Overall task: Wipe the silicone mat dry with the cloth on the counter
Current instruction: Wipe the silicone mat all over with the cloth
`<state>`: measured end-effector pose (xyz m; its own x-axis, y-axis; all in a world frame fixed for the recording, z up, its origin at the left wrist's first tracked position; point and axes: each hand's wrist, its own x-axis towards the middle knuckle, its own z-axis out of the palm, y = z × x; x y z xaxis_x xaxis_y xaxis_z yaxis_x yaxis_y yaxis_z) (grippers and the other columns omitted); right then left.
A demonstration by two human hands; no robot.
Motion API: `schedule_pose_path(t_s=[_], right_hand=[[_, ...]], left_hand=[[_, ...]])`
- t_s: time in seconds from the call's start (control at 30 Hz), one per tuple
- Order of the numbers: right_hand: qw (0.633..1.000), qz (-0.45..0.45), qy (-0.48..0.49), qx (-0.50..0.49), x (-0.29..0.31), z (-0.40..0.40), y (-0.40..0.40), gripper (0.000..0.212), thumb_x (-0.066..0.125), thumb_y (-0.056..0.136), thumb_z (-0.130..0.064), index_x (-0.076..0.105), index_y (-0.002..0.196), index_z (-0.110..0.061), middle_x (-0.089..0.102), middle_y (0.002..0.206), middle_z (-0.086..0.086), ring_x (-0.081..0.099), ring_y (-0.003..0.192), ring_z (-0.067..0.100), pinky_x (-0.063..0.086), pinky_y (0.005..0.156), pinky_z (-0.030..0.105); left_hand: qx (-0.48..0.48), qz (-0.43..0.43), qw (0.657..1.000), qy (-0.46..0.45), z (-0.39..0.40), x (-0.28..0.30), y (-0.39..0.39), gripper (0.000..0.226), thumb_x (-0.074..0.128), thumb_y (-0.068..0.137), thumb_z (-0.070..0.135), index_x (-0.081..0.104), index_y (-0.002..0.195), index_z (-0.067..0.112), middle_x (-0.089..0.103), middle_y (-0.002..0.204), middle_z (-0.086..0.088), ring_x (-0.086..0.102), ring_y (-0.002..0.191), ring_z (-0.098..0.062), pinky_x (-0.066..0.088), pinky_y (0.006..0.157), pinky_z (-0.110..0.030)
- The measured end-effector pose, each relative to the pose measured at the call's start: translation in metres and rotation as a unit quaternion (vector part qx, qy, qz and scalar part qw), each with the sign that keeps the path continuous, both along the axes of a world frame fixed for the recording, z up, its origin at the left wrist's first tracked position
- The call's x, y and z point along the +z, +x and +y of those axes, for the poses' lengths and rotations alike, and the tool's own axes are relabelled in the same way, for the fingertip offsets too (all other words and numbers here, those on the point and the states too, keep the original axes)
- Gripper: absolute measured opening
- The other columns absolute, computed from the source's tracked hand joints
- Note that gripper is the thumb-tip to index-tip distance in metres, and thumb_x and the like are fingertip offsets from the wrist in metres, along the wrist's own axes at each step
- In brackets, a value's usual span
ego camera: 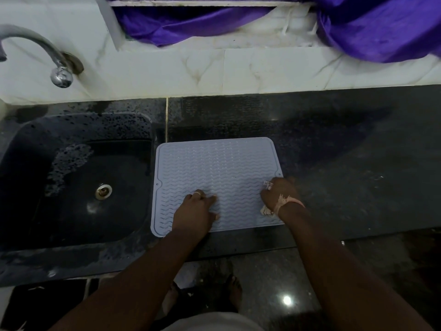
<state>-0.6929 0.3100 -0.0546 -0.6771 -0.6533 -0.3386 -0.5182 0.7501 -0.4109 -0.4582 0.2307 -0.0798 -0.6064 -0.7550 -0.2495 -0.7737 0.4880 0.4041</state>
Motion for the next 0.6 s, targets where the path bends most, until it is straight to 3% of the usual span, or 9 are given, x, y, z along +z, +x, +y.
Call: schedule_pose_path(t_s=[0.13, 0.23, 0.43, 0.53, 0.6], right_hand=[[1.0, 0.009, -0.002, -0.007, -0.001, -0.011, 0.017, 0.019, 0.059, 0.094, -0.021, 0.063, 0.095, -0.002, 0.059, 0.111, 0.016, 0.054, 0.114, 0.028, 0.043, 0.097, 0.025], [1.0, 0.009, -0.007, -0.008, -0.004, -0.015, 0.029, 0.024, 0.06, 0.094, -0.023, 0.065, 0.103, -0.001, 0.055, 0.131, 0.02, 0.05, 0.122, 0.028, 0.039, 0.102, 0.025], [1.0, 0.006, -0.002, 0.023, -0.003, -0.019, 0.046, 0.024, 0.058, 0.093, -0.021, 0.062, 0.106, -0.001, 0.042, 0.137, 0.019, 0.055, 0.108, 0.031, 0.051, 0.095, 0.035], [0.999, 0.009, -0.005, 0.039, 0.0, -0.02, 0.043, 0.02, 0.057, 0.092, -0.018, 0.063, 0.097, 0.0, 0.057, 0.119, 0.021, 0.06, 0.097, 0.03, 0.053, 0.085, 0.033], [1.0, -0.001, -0.022, 0.021, 0.002, -0.021, 0.04, 0.022, 0.058, 0.091, -0.015, 0.058, 0.106, 0.0, 0.062, 0.108, 0.019, 0.062, 0.09, 0.03, 0.052, 0.076, 0.032]], left_hand=[[-0.017, 0.0, 1.0, -0.007, -0.002, -0.001, 0.003, 0.058, 0.062, 0.093, 0.043, 0.044, 0.148, 0.036, 0.044, 0.144, 0.003, 0.042, 0.129, -0.019, 0.049, 0.099, -0.037], [-0.021, 0.011, 1.0, -0.017, -0.001, -0.003, 0.005, 0.058, 0.063, 0.093, 0.036, 0.045, 0.148, 0.035, 0.045, 0.145, 0.003, 0.044, 0.127, -0.019, 0.05, 0.098, -0.036], [-0.027, 0.051, 0.998, -0.008, 0.0, -0.007, 0.014, 0.058, 0.067, 0.09, 0.025, 0.05, 0.145, 0.03, 0.047, 0.146, 0.002, 0.046, 0.127, -0.02, 0.046, 0.105, -0.032], [-0.019, 0.096, 0.995, 0.019, -0.002, -0.005, 0.02, 0.057, 0.062, 0.089, 0.01, 0.053, 0.143, 0.025, 0.051, 0.144, 0.001, 0.049, 0.126, -0.02, 0.044, 0.107, -0.032], [-0.011, 0.116, 0.993, 0.026, -0.001, -0.002, 0.026, 0.055, 0.058, 0.089, 0.004, 0.056, 0.141, 0.022, 0.056, 0.139, -0.001, 0.052, 0.123, -0.019, 0.045, 0.104, -0.028]])
